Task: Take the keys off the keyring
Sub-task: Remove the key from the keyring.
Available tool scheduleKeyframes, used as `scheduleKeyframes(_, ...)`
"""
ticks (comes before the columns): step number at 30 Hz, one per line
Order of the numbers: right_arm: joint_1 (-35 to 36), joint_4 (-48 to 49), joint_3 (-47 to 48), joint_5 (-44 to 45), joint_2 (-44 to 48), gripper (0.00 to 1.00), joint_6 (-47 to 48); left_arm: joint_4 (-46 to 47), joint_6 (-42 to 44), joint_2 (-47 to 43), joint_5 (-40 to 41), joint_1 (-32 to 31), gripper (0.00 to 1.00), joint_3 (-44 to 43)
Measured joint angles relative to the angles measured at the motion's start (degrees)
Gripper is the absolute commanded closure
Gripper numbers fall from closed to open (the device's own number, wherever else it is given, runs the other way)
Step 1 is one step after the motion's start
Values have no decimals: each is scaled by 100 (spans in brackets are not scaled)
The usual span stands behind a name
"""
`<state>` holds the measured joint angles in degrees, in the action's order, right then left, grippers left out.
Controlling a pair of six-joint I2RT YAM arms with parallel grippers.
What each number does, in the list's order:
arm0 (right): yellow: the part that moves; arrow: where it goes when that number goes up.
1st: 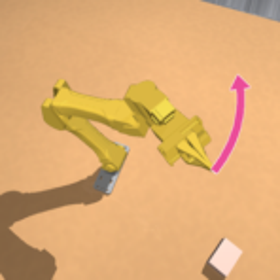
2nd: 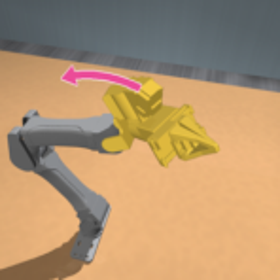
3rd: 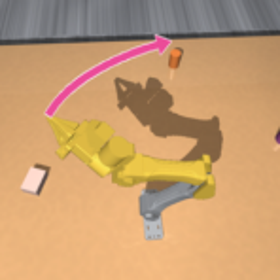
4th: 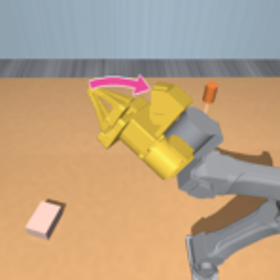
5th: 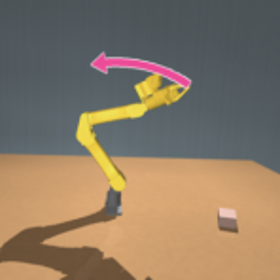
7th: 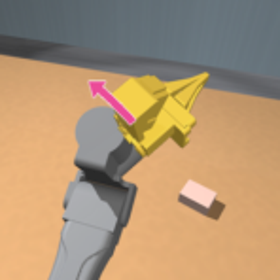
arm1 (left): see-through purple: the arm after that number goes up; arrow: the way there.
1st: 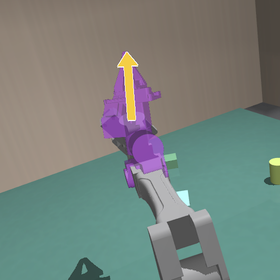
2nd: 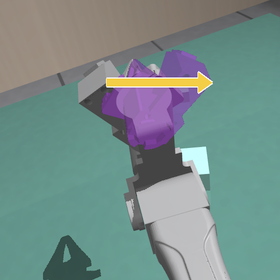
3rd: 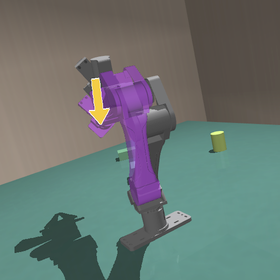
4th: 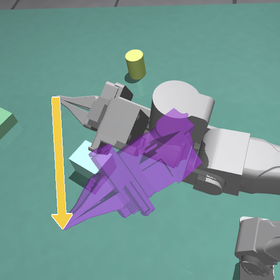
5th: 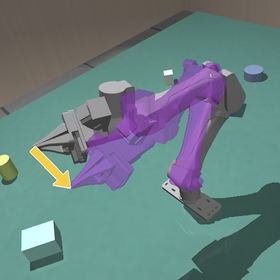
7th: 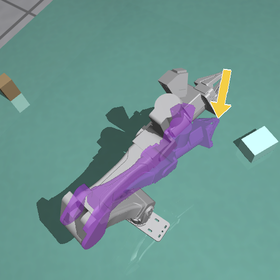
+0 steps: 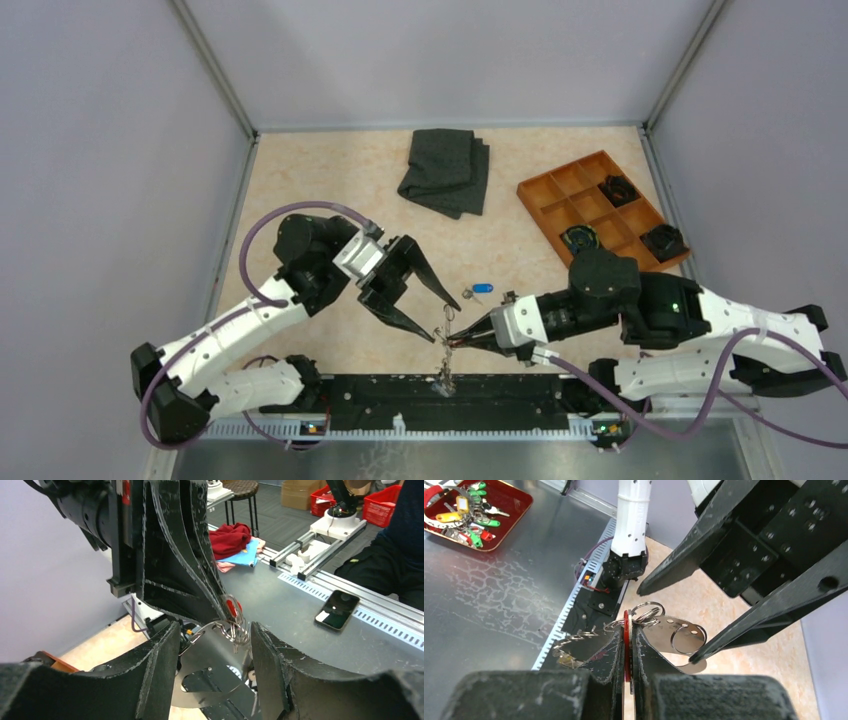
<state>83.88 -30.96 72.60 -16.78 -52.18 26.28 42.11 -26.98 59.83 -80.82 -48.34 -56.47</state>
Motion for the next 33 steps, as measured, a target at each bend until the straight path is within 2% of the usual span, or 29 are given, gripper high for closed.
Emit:
scheduleKeyframes(12,9,-212,72,-133,46,100,-107,-385,219,96,-151,-352,67,118)
scheduleKeyframes(19,11,-310,72,-11,155,100,-101,-118,140,-76,61,-564,99,743)
scheduleKeyframes(30,13,-437,140,208,142,100,-83,505,94,-761,922,-577,100,1613)
scheduleKeyframes(33,13,-466,142,258,142,100,-76,1010,-127,-822,1207,-577,100,1943)
